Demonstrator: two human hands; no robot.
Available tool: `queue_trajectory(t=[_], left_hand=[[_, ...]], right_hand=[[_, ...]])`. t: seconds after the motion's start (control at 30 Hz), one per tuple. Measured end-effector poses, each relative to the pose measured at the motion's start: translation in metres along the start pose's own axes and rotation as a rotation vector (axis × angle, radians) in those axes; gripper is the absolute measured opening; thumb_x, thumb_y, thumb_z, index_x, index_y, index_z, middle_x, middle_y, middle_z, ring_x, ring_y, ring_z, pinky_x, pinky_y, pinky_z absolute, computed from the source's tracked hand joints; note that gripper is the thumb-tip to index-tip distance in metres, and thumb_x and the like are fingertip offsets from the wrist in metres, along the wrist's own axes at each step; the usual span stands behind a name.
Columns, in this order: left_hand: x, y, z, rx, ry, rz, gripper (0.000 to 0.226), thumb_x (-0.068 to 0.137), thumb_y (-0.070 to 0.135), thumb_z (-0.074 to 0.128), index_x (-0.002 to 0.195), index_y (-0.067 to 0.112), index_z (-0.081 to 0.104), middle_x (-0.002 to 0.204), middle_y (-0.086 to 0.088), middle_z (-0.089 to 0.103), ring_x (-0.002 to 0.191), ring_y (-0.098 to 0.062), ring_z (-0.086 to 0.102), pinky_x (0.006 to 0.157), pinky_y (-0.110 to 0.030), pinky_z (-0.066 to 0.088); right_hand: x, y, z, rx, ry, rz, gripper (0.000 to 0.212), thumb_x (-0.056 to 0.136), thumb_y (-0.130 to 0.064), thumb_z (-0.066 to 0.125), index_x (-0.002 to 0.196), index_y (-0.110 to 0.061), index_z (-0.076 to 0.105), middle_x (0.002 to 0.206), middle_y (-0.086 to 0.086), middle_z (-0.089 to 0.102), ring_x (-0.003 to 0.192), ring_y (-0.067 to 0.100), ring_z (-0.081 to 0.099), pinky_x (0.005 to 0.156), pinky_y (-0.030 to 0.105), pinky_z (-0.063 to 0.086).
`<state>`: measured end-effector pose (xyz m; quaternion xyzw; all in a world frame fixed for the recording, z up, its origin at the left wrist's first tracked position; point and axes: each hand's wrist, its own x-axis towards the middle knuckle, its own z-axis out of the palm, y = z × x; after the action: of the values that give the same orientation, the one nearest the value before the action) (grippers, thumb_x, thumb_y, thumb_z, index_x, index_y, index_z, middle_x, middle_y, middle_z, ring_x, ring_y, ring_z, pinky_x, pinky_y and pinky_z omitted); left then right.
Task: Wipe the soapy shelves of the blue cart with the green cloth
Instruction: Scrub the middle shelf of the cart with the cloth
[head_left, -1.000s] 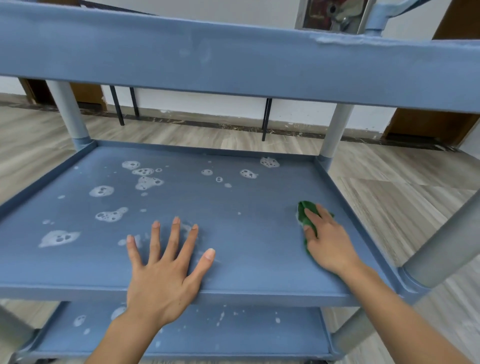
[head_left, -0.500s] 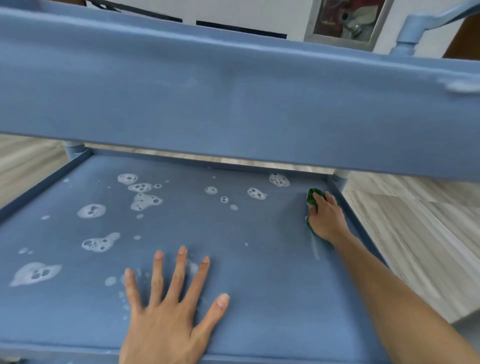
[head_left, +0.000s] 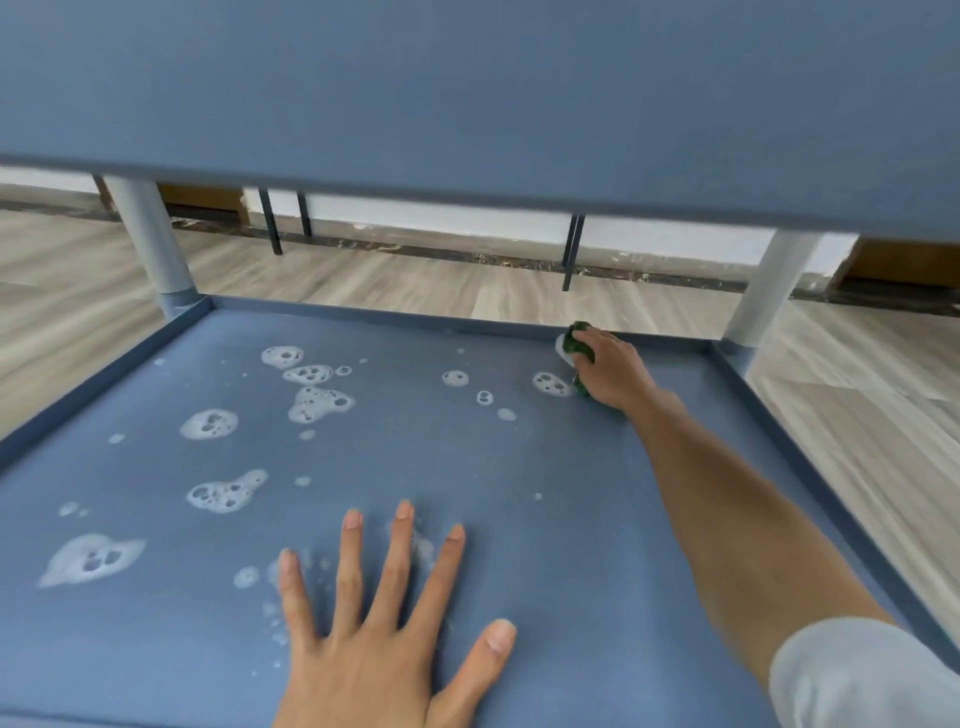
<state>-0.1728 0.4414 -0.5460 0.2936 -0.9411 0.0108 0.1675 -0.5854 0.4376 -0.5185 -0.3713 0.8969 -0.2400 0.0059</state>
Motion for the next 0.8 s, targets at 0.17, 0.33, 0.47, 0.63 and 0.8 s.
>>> queue_trajectory(t=[0.17, 0.33, 0.47, 0.63, 0.8], left_hand=[[-0.001, -0.001, 0.004, 0.015, 0.077, 0.019, 0.074, 0.093, 0.075, 0.019, 0.134, 0.032, 0.064, 0.146, -0.008, 0.055, 0.133, -0.05, 0.046, 0.102, -0.081, 0.027], [0.0, -0.003, 0.006, 0.003, 0.156, 0.022, 0.076, 0.093, 0.075, 0.02, 0.133, 0.03, 0.066, 0.146, -0.008, 0.056, 0.133, -0.049, 0.047, 0.102, -0.079, 0.028], [-0.002, -0.004, 0.004, -0.018, 0.211, 0.015, 0.077, 0.095, 0.073, 0.02, 0.129, 0.025, 0.07, 0.144, -0.008, 0.058, 0.134, -0.045, 0.048, 0.104, -0.074, 0.023], [-0.005, -0.003, 0.003, -0.006, 0.296, 0.088, 0.052, 0.087, 0.059, 0.05, 0.104, 0.02, 0.081, 0.124, 0.0, 0.073, 0.123, -0.028, 0.064, 0.106, -0.061, 0.033], [0.001, -0.003, 0.008, -0.003, 0.176, 0.072, 0.053, 0.076, 0.061, 0.051, 0.098, 0.025, 0.082, 0.114, 0.006, 0.076, 0.112, -0.02, 0.07, 0.103, -0.049, 0.041]], right_hand=[[0.001, -0.044, 0.016, 0.068, -0.145, -0.142, 0.035, 0.092, -0.033, 0.05, 0.124, -0.047, 0.055, 0.086, -0.022, 0.072, 0.087, 0.002, 0.07, 0.068, 0.01, 0.045], [-0.014, -0.133, 0.056, 0.133, -0.274, -0.347, 0.036, 0.09, -0.04, 0.049, 0.124, -0.053, 0.053, 0.085, -0.027, 0.066, 0.071, -0.014, 0.064, 0.056, -0.001, 0.041], [-0.03, -0.204, 0.099, 0.17, -0.317, -0.501, 0.042, 0.099, -0.031, 0.049, 0.141, -0.029, 0.052, 0.138, -0.002, 0.059, 0.109, 0.015, 0.062, 0.088, 0.017, 0.038], [-0.048, -0.264, 0.123, 0.181, -0.374, -0.604, 0.046, 0.102, -0.024, 0.049, 0.147, -0.021, 0.047, 0.155, 0.001, 0.044, 0.137, 0.022, 0.045, 0.104, 0.023, 0.032], [-0.073, -0.304, 0.133, 0.206, -0.434, -0.702, 0.046, 0.101, -0.021, 0.052, 0.146, -0.023, 0.049, 0.157, -0.004, 0.04, 0.141, 0.017, 0.039, 0.104, 0.014, 0.022]])
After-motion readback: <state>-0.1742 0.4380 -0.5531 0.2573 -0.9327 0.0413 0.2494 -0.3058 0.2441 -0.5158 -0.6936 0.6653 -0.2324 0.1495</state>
